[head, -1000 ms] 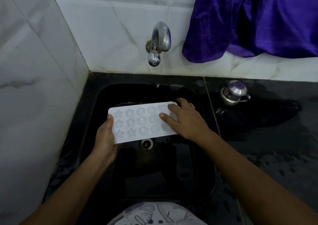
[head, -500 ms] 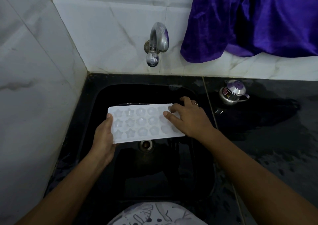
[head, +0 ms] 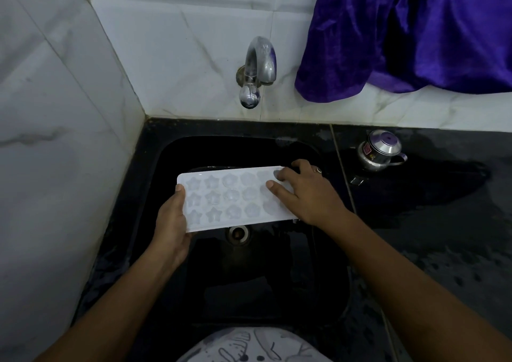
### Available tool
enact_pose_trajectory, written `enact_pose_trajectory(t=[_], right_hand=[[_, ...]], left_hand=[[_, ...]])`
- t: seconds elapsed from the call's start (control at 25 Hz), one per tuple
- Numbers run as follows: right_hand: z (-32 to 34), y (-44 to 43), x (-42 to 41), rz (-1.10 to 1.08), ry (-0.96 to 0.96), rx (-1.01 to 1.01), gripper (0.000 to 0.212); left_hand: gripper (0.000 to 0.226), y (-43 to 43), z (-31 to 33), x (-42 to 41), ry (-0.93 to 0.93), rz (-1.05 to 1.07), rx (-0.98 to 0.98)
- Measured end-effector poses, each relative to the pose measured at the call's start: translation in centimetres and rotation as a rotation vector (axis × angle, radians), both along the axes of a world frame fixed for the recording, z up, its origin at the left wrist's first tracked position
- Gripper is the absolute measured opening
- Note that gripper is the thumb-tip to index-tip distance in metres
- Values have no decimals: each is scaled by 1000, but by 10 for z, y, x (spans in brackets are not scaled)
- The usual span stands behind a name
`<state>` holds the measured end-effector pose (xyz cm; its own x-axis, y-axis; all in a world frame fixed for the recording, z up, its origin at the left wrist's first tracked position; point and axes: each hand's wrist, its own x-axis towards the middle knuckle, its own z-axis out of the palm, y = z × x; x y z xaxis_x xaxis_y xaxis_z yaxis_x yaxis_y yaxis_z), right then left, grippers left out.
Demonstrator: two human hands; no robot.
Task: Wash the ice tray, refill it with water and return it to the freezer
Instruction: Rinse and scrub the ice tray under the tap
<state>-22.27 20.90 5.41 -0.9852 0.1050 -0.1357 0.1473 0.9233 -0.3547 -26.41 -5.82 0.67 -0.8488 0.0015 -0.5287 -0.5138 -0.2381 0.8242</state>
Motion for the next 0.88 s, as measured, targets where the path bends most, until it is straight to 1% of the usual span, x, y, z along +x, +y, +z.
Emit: enact_pose_trajectory(t=[0.08, 0.12, 0.2, 0.24, 0.32, 0.4, 0.52, 0.6, 0.68, 0.8, 0.88], right_hand=[[-1, 0, 0, 5, 20, 72, 60], [-1, 0, 1, 12, 15, 66, 63], [-2, 1, 2, 17, -16, -18, 65], [-1, 2, 1, 12, -22, -41, 63], [0, 4, 0, 3, -3, 22, 58], [0, 2, -1, 14, 12, 65, 60], [1, 2, 2, 0, -19, -40, 60], [4, 4, 3, -12, 47, -5, 56], [7, 0, 7, 39, 144, -7, 59], [7, -9, 10, 131, 130, 2, 58], [8, -14, 8, 111, 105, 62, 58]], left_hand=[[45, 0, 0, 1, -6, 2, 1], [45, 0, 0, 1, -8, 5, 7], [45, 0, 1, 1, -7, 10, 13], [45, 0, 1, 1, -5, 8, 8], [45, -1, 1, 4, 2, -7, 2], [45, 2, 1, 6, 9, -24, 11], [44, 3, 3, 7, 12, -24, 8], [44, 2, 3, 8, 10, -20, 5], [45, 2, 4, 8, 8, -11, 20], [44, 3, 4, 7, 18, -16, 22], [44, 4, 5, 7, 20, -26, 7]])
